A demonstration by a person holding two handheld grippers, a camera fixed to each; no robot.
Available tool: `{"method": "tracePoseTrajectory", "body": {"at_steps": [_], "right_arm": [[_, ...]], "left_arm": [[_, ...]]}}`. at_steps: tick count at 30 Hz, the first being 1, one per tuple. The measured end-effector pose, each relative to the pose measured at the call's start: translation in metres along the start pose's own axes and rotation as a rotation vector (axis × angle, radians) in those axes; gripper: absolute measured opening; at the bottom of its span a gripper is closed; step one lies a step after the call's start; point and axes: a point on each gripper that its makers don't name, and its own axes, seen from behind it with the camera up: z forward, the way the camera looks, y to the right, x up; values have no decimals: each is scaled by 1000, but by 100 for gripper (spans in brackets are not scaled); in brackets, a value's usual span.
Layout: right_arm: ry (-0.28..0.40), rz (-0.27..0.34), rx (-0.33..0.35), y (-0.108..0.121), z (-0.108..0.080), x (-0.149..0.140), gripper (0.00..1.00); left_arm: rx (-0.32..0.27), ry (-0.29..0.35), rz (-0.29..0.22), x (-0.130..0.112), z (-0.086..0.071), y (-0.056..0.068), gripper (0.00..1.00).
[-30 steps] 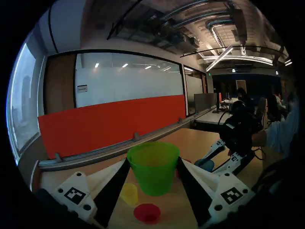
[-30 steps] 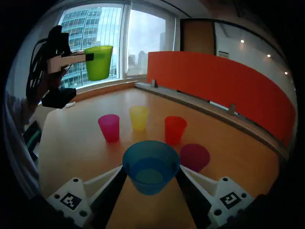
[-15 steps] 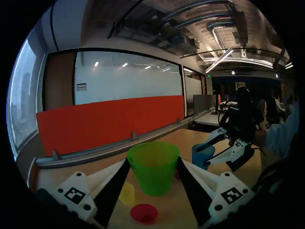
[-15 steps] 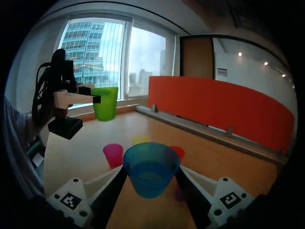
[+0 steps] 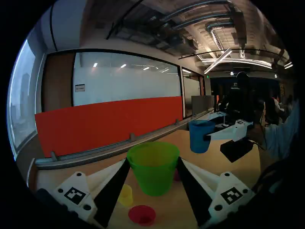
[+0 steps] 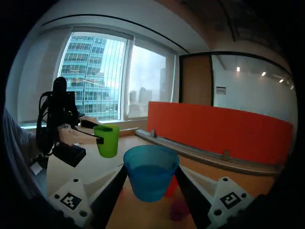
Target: Pour water
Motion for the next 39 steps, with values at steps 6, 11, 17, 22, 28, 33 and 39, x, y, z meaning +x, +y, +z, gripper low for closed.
{"method": "tracePoseTrajectory", "body": {"at_steps": [6,11,17,22,28,33,39], "right_arm": [[42,12,21,-3,-2,27,90],[67,11,25,-2,-5,42,90],[75,2,25,-1,-6,51,90],[80,-15,31,-1,-6,58,90],[83,-60,40,-3,-4,66,90],[84,-125,45,-6,-2,71,90],[85,-197,52,-9,0,79,90]], "left_arm": [[-8,0,-1,1,2,1,87],[-14,2,0,4,3,4,87],[-23,6,0,6,5,7,87],[-32,11,3,7,6,11,87],[-41,18,-1,7,8,14,87],[-51,18,-4,5,9,17,87],[-60,20,-2,4,9,22,87]]}}
